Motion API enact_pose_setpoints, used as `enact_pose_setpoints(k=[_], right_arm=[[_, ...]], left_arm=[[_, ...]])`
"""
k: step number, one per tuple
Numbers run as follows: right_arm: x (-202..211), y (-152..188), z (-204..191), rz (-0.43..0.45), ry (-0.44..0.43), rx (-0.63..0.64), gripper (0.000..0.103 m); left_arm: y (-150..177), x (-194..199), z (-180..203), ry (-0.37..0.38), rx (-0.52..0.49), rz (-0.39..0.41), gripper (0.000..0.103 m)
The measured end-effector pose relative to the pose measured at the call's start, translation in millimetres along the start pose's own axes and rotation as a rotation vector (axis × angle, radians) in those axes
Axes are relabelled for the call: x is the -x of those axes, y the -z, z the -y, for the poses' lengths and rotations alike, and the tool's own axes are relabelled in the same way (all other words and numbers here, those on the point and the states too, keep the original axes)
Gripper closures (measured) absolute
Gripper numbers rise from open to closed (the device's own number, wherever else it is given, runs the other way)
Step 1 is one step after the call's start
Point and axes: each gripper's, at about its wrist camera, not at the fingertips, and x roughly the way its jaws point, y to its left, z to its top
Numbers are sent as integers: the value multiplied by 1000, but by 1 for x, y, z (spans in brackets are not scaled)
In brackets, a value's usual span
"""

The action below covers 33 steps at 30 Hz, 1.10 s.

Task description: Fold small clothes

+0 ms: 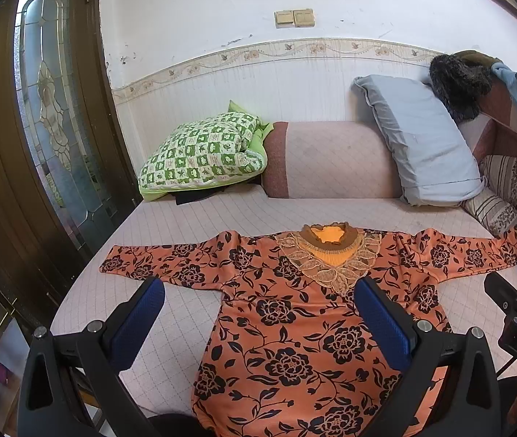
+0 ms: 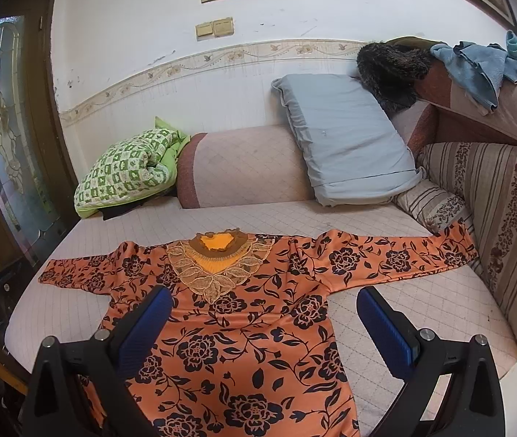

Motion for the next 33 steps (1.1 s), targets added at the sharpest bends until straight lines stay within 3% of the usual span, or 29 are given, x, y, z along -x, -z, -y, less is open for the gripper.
enact_pose_setpoints(k=[33], right_arm=[[-14,-1,-3,-11,-10,-4,0]], left_arm=[[-4,-16,2,-42,-12,-37,0]])
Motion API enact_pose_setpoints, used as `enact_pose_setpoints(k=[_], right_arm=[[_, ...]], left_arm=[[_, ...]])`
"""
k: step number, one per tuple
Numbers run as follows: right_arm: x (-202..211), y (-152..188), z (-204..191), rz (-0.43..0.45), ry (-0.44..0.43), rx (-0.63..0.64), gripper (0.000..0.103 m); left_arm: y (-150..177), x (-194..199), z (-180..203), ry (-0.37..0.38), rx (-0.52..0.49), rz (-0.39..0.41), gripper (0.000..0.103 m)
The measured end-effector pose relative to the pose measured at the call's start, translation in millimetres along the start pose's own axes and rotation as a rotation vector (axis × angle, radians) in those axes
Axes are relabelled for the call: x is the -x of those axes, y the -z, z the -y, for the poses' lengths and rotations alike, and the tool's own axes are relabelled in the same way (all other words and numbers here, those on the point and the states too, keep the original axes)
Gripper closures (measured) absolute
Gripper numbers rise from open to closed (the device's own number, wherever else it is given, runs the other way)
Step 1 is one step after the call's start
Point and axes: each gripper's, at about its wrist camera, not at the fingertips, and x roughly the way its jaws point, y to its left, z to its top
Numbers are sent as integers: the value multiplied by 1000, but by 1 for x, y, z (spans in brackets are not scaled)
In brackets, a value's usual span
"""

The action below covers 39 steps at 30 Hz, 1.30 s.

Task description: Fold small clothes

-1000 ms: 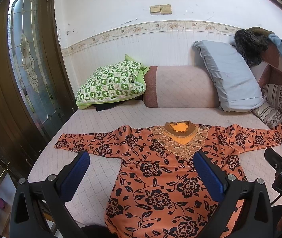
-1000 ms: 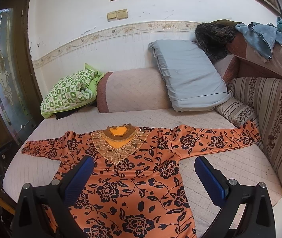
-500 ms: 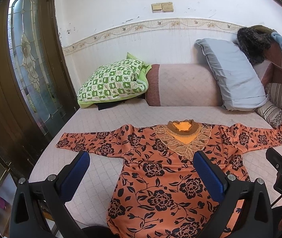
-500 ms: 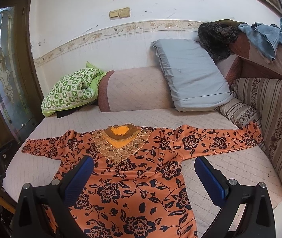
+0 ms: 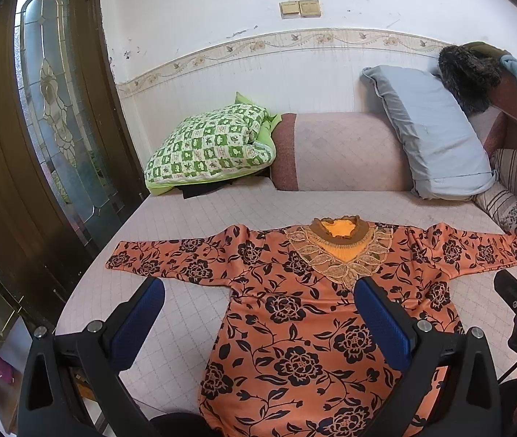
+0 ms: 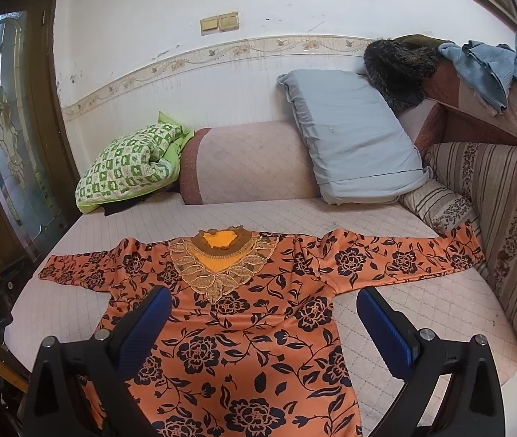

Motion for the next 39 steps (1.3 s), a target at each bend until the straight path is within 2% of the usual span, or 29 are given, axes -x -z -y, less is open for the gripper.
enact_pose_setpoints(k=[14,17,20,22,23,24,26,28,31,34,36,38,39], right_arm=[[-1,0,8,-4,6,-16,0],[-7,1,12,-14,7,-22,0],[-20,6,27,-38,5,-49,0],[-31,12,44,-52,9,-73,0],[-38,17,57,-55,20,-87,0],[-46,22,74,-65,38,-100,0],[-64,30,110,-98,101,-145,0],[-83,40,155,-109,160,-227,0],[-115,49,238,-130,233,-397,1],[-142,59,315,-112,230,-592,2],[-162,65,371,-72,238,-741,9],[-180,73,414,-67,260,-864,23],[-190,76,432,-61,270,-911,25]], left_arm=[[-1,-7,5,4,-13,-9,0],[-1,-16,8,26,-21,-18,0],[5,-46,9,141,-8,-94,0],[19,-90,15,250,-8,-261,0],[28,-111,17,293,6,-346,0],[35,-127,19,314,23,-398,0],[48,-154,22,314,46,-458,0],[49,-177,25,298,58,-474,0],[31,-201,31,257,86,-396,0],[13,-220,38,159,142,-271,0],[12,-229,44,81,201,-187,0],[19,-242,54,22,248,-199,0],[24,-249,61,41,240,-212,0]])
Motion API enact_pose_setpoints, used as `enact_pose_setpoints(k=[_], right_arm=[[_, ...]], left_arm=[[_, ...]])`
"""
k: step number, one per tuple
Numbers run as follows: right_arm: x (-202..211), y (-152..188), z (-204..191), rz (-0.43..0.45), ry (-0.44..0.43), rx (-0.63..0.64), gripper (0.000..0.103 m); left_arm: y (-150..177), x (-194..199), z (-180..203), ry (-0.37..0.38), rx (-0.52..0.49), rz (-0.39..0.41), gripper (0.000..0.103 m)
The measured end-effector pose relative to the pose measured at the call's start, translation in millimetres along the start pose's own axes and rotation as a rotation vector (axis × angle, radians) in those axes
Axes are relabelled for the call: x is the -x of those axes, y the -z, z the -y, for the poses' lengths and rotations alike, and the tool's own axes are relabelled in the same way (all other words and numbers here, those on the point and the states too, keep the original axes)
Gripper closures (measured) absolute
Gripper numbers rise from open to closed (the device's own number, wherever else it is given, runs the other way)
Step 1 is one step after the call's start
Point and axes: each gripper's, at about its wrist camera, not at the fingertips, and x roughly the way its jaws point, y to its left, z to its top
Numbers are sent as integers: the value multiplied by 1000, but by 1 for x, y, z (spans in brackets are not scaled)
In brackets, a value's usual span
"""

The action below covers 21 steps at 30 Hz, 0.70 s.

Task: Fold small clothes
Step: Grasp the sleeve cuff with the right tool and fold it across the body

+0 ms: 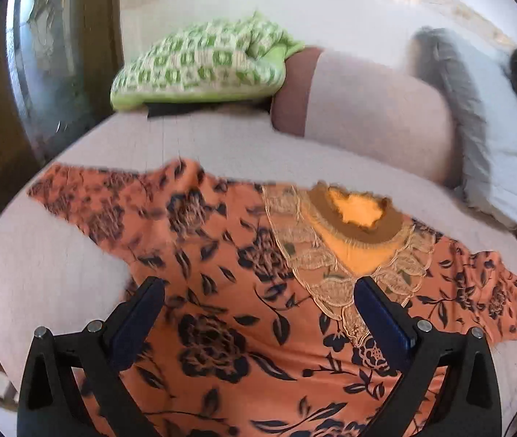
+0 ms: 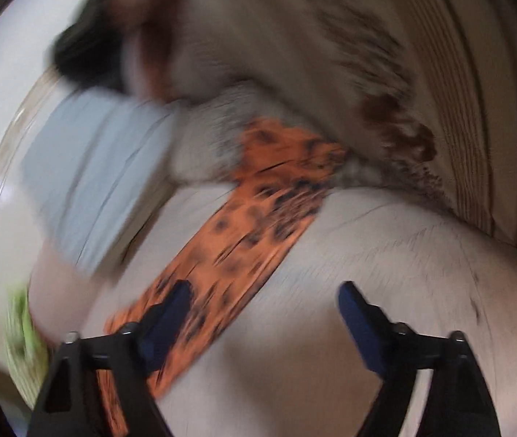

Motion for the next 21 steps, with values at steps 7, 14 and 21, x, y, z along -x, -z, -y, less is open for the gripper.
enact_pose_setpoints(k=[7,14,21], right_arm=[[-61,-48,22,75,74,-96,35],[-81,-57,-1,168,249,-31,59],[-53,-51,-25,238,163,44,97]], left_arm=[[1,-44,42,52,-185,-130,0],[13,-70,66,20,-323,-197,0],[1,-54,48,0,-299,-128,0]])
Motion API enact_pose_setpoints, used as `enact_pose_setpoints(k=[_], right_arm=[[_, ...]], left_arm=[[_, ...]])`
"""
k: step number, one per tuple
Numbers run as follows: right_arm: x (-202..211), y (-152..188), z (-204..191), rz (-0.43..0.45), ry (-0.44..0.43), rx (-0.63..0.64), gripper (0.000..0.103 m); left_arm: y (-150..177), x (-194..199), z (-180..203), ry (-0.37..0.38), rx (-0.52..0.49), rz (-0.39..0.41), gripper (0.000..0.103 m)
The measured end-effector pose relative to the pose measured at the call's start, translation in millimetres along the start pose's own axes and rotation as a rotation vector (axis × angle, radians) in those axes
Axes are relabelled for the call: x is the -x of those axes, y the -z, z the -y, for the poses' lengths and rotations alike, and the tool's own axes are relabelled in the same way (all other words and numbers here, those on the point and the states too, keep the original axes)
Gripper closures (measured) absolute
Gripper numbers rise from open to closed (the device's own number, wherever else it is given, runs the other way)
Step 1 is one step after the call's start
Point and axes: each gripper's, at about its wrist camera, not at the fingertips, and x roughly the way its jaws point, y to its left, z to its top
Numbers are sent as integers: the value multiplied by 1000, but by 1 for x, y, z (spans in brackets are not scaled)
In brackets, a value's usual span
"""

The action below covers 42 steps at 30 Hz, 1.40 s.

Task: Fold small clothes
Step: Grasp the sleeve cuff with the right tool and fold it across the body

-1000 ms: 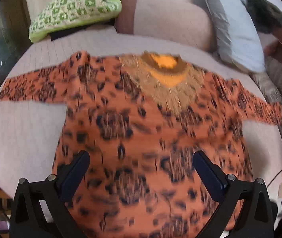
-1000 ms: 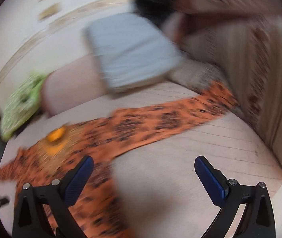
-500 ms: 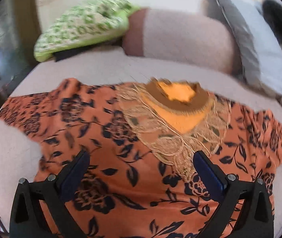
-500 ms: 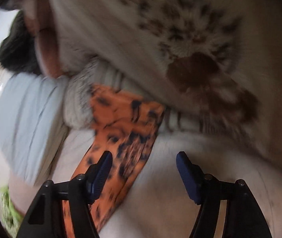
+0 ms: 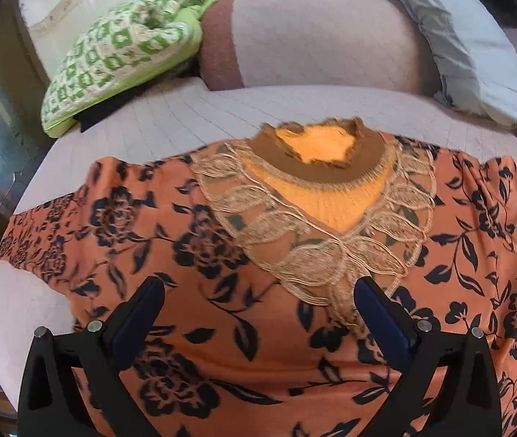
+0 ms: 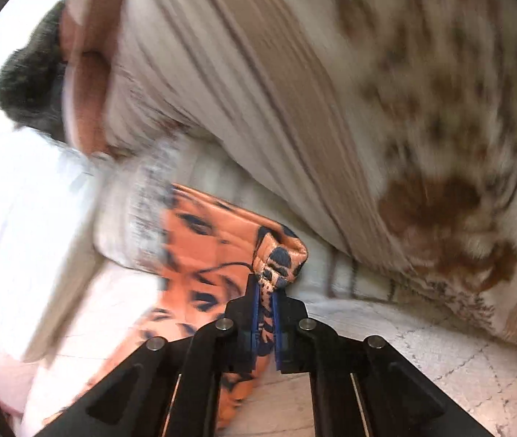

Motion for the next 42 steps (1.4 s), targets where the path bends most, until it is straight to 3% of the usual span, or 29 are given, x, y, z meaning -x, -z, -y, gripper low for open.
enact_pose_setpoints(k=[7,12,17,21,24,27,30,32,34,38,42], right_arm=[[74,10,-71,-35,-313,77,97],[128,58,-168,-143,-554,151,97],[184,149,-268,-278,-752,249,97],[204,235,-337,-409,-854,287,97],[210,311,-378,-555,-878,334,93],[211,380,-403,-706,-839,397,91],[220,436,-406,-824,-824,503,73],[222,448,-407,-838,-851,575,50],[235,445,-407,-793,-902,632,43],[239,397,-375,-692,-975,657,41],[220,339,-339,-545,-869,678,41]], left_arm=[[-11,14,-51,-62,114,60,0],[-13,13,-101,-156,191,66,0],[-8,8,-160,-250,268,56,0],[-1,8,-207,-304,346,46,0],[5,9,-236,-332,408,40,0],[10,8,-253,-346,450,29,0],[12,7,-262,-341,477,18,0],[11,8,-263,-328,487,21,0],[10,8,-261,-312,486,26,0],[3,6,-240,-259,438,33,0],[-5,-1,-212,-195,370,21,0]])
